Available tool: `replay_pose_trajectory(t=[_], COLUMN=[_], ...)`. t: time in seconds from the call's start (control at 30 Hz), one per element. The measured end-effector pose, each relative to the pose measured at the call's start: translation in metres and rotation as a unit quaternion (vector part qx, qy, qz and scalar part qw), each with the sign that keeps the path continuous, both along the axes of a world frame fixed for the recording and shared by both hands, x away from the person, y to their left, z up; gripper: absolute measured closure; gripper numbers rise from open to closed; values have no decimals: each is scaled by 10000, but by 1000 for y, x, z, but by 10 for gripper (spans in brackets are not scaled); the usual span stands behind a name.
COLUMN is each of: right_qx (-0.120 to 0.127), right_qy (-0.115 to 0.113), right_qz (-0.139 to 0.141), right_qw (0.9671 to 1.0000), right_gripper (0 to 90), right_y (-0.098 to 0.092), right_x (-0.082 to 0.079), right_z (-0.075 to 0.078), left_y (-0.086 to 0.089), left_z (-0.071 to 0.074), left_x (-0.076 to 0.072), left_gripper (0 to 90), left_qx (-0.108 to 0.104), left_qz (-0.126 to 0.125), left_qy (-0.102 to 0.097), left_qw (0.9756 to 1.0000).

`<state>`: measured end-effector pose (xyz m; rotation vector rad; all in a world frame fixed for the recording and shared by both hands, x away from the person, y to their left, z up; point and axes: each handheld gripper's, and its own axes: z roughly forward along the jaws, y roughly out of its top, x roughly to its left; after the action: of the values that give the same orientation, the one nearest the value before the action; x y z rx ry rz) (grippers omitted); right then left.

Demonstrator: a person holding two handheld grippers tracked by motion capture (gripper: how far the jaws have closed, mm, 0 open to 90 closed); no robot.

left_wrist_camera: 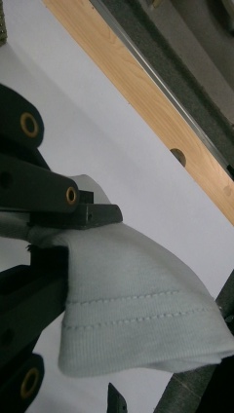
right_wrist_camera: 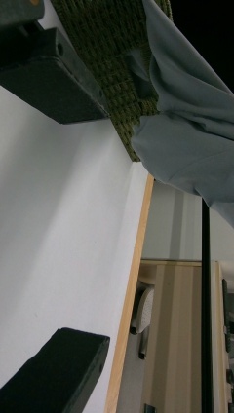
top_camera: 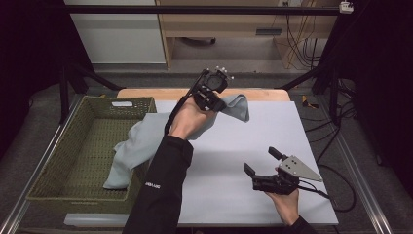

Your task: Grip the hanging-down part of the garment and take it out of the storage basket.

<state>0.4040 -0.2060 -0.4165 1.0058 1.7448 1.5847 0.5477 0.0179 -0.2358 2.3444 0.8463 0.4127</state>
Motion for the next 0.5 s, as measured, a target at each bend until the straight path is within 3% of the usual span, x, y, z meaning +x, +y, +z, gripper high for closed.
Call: replay_pose_trajectory(t=[0.2,0.23,0.37,0.5], right_qx=[-17,-154,-72,-135], right_qy=[22,-45,92,-2], right_qz=[1,32,39,110], right_qw=[10000,9999,9999,9998], right_gripper=[4,4,3,4], right_y=[0,-2,0,-1], right_x=[0,1,0,3], right_z=[0,-1,0,-1], left_y=[1,1,1,1], left_z=[0,1,0,1], left_x=[0,0,1,1], left_gripper=[825,825,825,825], left_qx=[-65,-21,-32,-18], left_qz=[6,2,-4,10], left_qy=[-5,15,40,56], left_qw=[10000,10000,10000,10000])
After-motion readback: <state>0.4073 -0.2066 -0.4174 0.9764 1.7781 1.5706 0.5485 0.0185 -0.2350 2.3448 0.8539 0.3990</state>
